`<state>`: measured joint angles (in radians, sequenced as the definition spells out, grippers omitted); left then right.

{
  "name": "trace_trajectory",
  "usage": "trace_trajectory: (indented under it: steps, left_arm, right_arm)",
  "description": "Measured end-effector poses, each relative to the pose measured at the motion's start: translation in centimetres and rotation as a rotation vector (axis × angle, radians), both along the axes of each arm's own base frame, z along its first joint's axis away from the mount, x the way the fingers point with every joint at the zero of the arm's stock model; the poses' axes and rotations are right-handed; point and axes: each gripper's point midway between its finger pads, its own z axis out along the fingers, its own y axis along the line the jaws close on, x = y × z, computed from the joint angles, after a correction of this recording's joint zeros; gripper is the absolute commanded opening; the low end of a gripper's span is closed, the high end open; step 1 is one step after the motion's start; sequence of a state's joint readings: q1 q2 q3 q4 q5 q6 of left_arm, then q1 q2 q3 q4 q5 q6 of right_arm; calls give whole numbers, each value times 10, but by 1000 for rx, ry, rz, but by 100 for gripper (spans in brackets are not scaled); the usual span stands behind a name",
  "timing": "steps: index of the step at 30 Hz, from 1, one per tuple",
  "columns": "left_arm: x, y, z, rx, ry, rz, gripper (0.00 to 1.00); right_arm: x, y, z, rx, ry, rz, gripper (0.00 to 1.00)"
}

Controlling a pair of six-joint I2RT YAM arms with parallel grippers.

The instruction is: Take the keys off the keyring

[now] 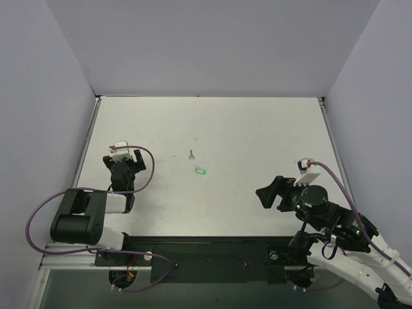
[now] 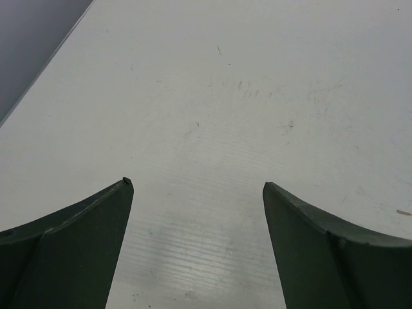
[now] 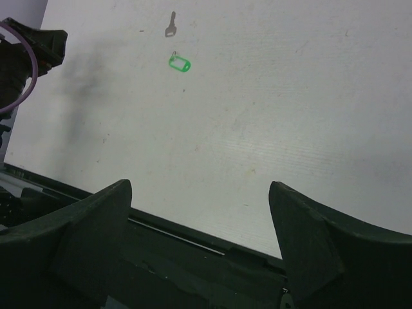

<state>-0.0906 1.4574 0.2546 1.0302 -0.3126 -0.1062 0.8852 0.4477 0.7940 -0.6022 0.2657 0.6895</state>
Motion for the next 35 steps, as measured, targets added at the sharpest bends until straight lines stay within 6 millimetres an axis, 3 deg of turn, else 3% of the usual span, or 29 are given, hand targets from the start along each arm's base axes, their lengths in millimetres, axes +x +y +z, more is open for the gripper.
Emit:
trace_trajectory:
  steps: [6, 14, 35]
  left_arm:
    - [0, 0, 0, 0, -1, 0, 93]
    - [0, 0, 1, -1, -5, -1, 93]
    - [1, -1, 2, -1, -7, -3, 93]
  right_arm:
    - [-12, 17, -6, 65, 60, 74, 89]
    - [-27, 17, -12, 134, 97, 101, 91]
    - [-16, 5, -11, 76, 45, 48, 94]
